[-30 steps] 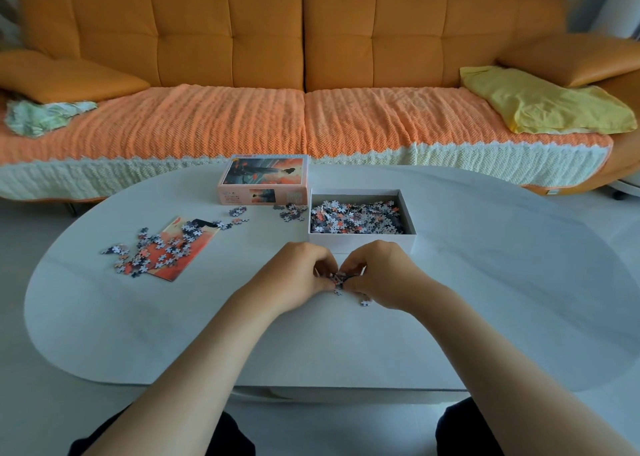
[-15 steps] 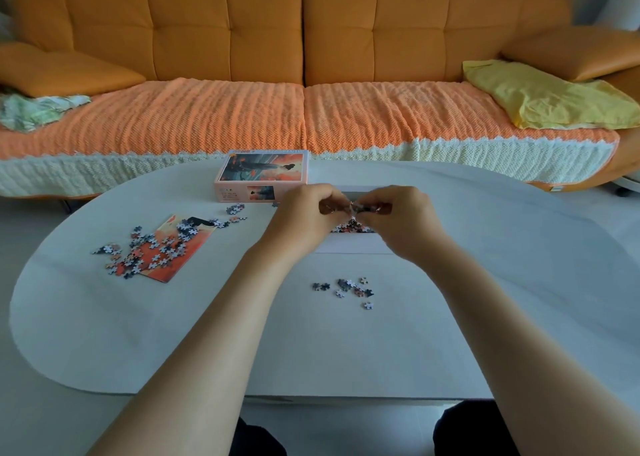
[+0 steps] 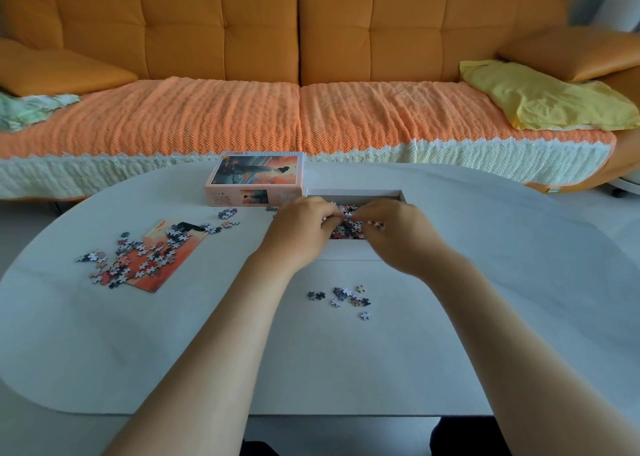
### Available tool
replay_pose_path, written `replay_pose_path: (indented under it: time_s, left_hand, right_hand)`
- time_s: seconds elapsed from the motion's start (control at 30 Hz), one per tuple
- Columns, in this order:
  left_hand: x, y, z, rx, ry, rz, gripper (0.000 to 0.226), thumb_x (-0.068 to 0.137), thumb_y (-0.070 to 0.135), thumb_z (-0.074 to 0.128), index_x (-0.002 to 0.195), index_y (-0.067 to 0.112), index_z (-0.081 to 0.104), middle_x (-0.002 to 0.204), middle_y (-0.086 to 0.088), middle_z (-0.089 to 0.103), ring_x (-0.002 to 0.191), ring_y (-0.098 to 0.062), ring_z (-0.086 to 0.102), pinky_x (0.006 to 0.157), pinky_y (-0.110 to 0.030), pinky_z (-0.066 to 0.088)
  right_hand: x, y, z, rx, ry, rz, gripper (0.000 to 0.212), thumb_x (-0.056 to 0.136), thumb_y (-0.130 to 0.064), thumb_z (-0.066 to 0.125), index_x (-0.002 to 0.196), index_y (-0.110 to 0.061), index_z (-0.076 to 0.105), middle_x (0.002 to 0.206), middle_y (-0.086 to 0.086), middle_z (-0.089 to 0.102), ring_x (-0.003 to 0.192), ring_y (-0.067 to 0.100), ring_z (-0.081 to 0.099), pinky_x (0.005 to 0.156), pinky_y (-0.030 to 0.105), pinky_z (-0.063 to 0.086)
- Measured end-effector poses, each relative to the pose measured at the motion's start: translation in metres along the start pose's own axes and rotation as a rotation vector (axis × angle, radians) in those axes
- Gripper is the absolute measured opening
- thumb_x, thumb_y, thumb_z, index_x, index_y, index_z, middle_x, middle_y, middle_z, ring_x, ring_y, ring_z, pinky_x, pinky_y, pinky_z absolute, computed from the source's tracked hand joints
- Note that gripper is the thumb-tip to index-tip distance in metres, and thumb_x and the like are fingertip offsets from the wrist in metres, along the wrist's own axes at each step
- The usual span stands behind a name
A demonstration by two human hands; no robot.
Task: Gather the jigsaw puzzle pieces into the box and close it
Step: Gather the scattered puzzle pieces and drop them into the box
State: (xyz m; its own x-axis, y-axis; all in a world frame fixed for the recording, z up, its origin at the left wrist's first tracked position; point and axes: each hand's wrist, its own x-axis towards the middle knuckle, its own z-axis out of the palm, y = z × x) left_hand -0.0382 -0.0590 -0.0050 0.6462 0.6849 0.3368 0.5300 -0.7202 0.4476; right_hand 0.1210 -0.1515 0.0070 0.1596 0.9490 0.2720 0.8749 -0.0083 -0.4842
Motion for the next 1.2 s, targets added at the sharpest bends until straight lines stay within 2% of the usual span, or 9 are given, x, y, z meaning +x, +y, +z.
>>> replay_pose_path:
  time_s: [0.13,0.2,0.3,0.5,0.63,0.83,1.0,1.13,1.2]
  left_hand:
    - [-0.008,0.000,-0.004,0.100,-0.075,0.053,0.024,0.094,0.031,0.054,0.107,0.028,0.074,0.108,0.010,0.068,0.103,-0.016,0.058,0.093,-0.037,0.044]
    - [-0.010,0.003,-0.006,0.137,-0.158,0.023,0.033,0.096,0.043,0.050,0.117,0.028,0.070,0.122,0.011,0.064,0.117,-0.016,0.053,0.103,-0.036,0.037]
    - [-0.012,0.007,-0.007,0.233,-0.337,-0.055,0.063,0.092,0.067,0.036,0.142,0.030,0.049,0.152,0.012,0.037,0.142,-0.016,0.027,0.115,-0.038,0.014]
    - [-0.012,0.008,-0.005,0.333,-0.325,0.002,0.065,0.094,0.061,0.041,0.151,0.031,0.032,0.161,0.009,0.019,0.146,-0.015,0.015,0.117,-0.038,0.006]
    - [-0.011,0.010,-0.002,0.327,-0.405,0.005,0.066,0.093,0.061,0.044,0.150,0.029,0.033,0.162,0.009,0.016,0.148,-0.015,0.014,0.120,-0.041,0.004]
    - [-0.011,0.007,-0.003,0.215,-0.115,0.056,0.063,0.090,0.057,0.053,0.144,0.027,0.043,0.148,0.006,0.037,0.137,-0.019,0.033,0.114,-0.043,0.023]
    - [-0.009,0.003,0.004,0.387,-0.370,-0.030,0.075,0.093,0.066,0.035,0.155,0.026,0.019,0.163,0.008,0.011,0.149,-0.013,0.005,0.120,-0.048,-0.002]
    - [-0.010,0.007,0.001,0.197,-0.337,-0.025,0.073,0.093,0.059,0.045,0.155,0.028,0.019,0.162,0.010,0.015,0.148,-0.012,0.012,0.120,-0.039,0.004]
    - [-0.013,0.007,-0.003,0.112,-0.279,-0.038,0.072,0.093,0.054,0.051,0.154,0.029,0.022,0.161,0.010,0.017,0.147,-0.012,0.013,0.120,-0.038,0.008]
  right_hand:
    - [-0.008,0.002,0.004,-0.135,-0.268,-0.048,0.036,0.096,-0.035,0.046,0.130,-0.040,0.058,0.146,-0.021,0.043,0.109,0.005,0.058,0.099,0.029,0.044]
    - [-0.008,0.006,0.005,-0.243,-0.283,-0.007,0.044,0.097,-0.049,0.040,0.140,-0.042,0.044,0.153,-0.017,0.032,0.136,0.007,0.038,0.113,0.033,0.029]
    - [-0.007,0.009,0.007,-0.335,-0.285,-0.005,0.053,0.097,-0.058,0.033,0.146,-0.038,0.037,0.157,-0.010,0.026,0.147,0.011,0.017,0.120,0.039,0.015]
    - [-0.010,0.007,0.006,-0.317,-0.160,-0.005,0.060,0.094,-0.057,0.042,0.147,-0.028,0.038,0.157,-0.006,0.028,0.146,0.014,0.021,0.119,0.033,0.015]
    - [-0.010,0.009,0.010,-0.409,-0.246,0.025,0.065,0.093,-0.061,0.035,0.149,-0.027,0.033,0.158,-0.008,0.024,0.148,0.015,0.016,0.121,0.039,0.010]
    - [-0.011,0.008,0.008,-0.431,-0.149,0.063,0.068,0.091,-0.066,0.031,0.147,-0.028,0.035,0.157,-0.001,0.029,0.146,0.023,0.020,0.118,0.046,0.009]
    - [-0.012,0.011,0.007,-0.444,-0.268,0.110,0.071,0.089,-0.070,0.026,0.150,-0.033,0.027,0.161,-0.003,0.017,0.148,0.020,0.013,0.117,0.057,-0.002]
    - [-0.016,0.012,0.004,-0.384,-0.176,0.072,0.061,0.092,-0.061,0.035,0.147,-0.035,0.033,0.159,-0.005,0.022,0.148,0.019,0.016,0.115,0.058,-0.006]
    - [-0.019,0.012,0.003,-0.389,-0.083,0.007,0.053,0.093,-0.051,0.044,0.143,-0.033,0.042,0.156,-0.002,0.030,0.146,0.021,0.022,0.117,0.056,0.004]
